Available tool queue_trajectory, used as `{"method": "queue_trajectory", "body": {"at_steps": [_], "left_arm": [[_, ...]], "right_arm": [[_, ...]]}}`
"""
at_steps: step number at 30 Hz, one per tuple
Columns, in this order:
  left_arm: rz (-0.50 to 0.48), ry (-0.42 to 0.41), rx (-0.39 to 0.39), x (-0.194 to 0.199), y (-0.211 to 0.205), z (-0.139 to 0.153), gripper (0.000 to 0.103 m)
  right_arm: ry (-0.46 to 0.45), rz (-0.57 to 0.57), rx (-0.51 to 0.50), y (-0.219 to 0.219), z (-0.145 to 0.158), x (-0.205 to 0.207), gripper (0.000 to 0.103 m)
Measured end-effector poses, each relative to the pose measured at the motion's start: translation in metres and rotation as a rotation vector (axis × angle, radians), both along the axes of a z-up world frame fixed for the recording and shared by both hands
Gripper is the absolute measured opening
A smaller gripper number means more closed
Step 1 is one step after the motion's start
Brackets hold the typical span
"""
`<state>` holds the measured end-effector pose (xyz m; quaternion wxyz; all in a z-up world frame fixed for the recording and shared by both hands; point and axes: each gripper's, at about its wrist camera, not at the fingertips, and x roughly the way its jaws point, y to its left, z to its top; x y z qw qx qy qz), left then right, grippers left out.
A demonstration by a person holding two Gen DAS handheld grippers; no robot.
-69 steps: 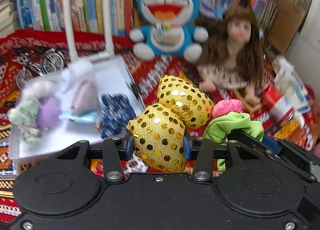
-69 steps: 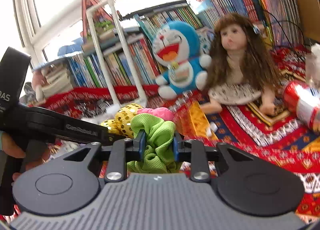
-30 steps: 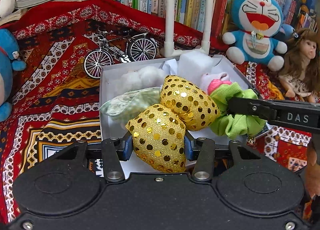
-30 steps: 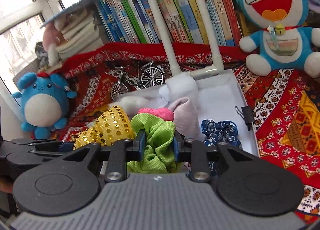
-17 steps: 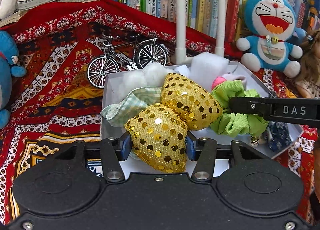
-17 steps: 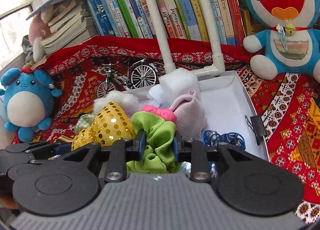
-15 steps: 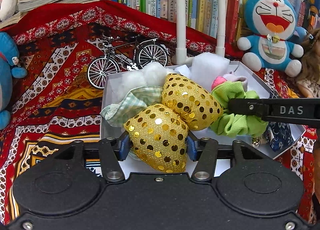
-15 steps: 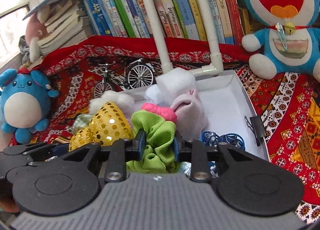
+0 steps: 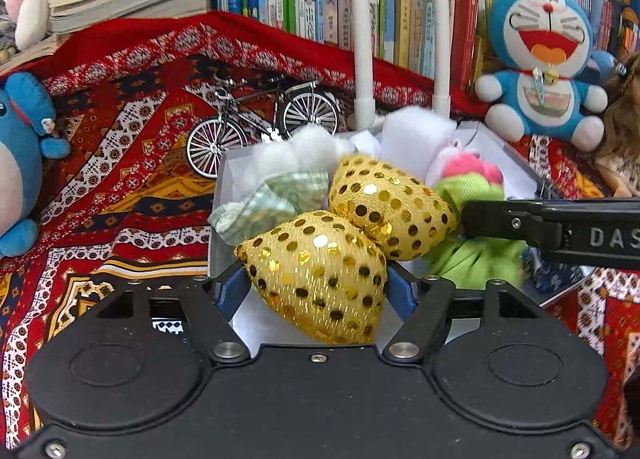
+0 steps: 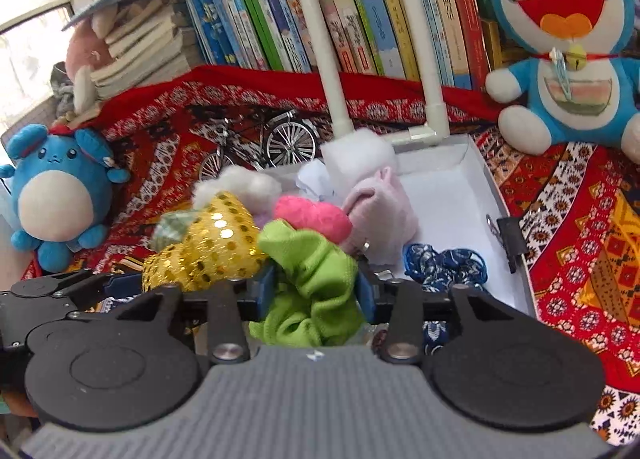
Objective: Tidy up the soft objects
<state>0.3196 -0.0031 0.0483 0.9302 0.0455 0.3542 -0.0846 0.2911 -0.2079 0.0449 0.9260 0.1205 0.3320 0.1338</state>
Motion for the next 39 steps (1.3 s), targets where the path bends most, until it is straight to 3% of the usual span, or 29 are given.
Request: {"method": "queue_trajectory", "body": {"at_steps": [7,9,13,17,21,23,32,39], "left_arm": [[0.036,-0.07,-0.036,-0.02,0.013,0.035,0.08],[0.039,-0.091,-0.041,-0.028,0.016,0.045,0.087],[0.033,-0.129,-0.055,-0.05,0.021,0.063,0.088],[0.017,-0.158,-0.07,-0.08,0.024,0.079,0.089],[-0.009,-0.202,-0.095,-0.12,0.027,0.09,0.095],[-0.023,-0.221,-0.107,-0.142,0.028,0.092,0.097],[-0.015,-0.302,-0.12,-0.229,0.032,0.073,0.101],[0.034,-0.246,-0.115,-0.271,0.04,0.031,0.102]], "right_arm": [[-0.096,-0.009,-0.015,-0.004,0.033,-0.023,0.078],[-0.129,-0.008,-0.034,-0.004,0.043,-0.033,0.08],[-0.182,-0.015,-0.054,-0.006,0.059,-0.054,0.086],[-0.248,-0.035,-0.079,-0.008,0.075,-0.085,0.09],[-0.334,-0.041,-0.084,-0.012,0.085,-0.12,0.103],[-0.374,-0.041,-0.083,-0.014,0.088,-0.139,0.103],[-0.419,-0.032,-0.096,-0.017,0.066,-0.201,0.103],[-0.389,-0.037,-0.145,-0.008,0.026,-0.241,0.103]]}}
